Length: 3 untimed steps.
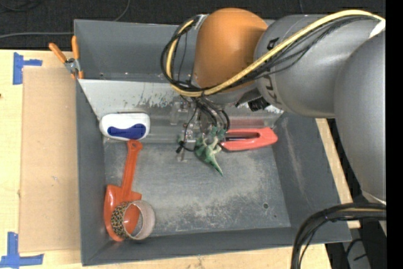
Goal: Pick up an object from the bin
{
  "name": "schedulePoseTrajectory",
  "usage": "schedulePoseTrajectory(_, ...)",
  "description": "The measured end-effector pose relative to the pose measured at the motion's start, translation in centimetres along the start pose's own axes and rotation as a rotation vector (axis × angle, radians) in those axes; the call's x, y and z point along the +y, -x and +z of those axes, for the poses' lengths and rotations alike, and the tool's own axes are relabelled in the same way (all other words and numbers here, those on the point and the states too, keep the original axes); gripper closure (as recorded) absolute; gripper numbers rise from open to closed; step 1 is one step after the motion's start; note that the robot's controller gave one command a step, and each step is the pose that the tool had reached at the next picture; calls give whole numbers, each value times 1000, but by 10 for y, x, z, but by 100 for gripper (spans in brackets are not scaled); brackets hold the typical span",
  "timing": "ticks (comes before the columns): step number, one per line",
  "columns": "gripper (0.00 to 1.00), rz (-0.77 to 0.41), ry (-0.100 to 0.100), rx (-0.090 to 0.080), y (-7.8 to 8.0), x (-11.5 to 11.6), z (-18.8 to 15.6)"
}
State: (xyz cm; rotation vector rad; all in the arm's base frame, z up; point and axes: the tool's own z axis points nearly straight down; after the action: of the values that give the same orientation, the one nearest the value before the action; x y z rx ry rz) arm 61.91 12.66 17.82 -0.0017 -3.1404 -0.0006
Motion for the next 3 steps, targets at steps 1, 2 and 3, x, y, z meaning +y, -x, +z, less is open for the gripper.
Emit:
schedulePoseTrajectory(1,0,-659,1,3,-12,84,101)
schedulePoseTrajectory(2,0,-507,1,-4,-5,92,49)
schedulePoseTrajectory(3,0,-700,5,8,-14,89,111)
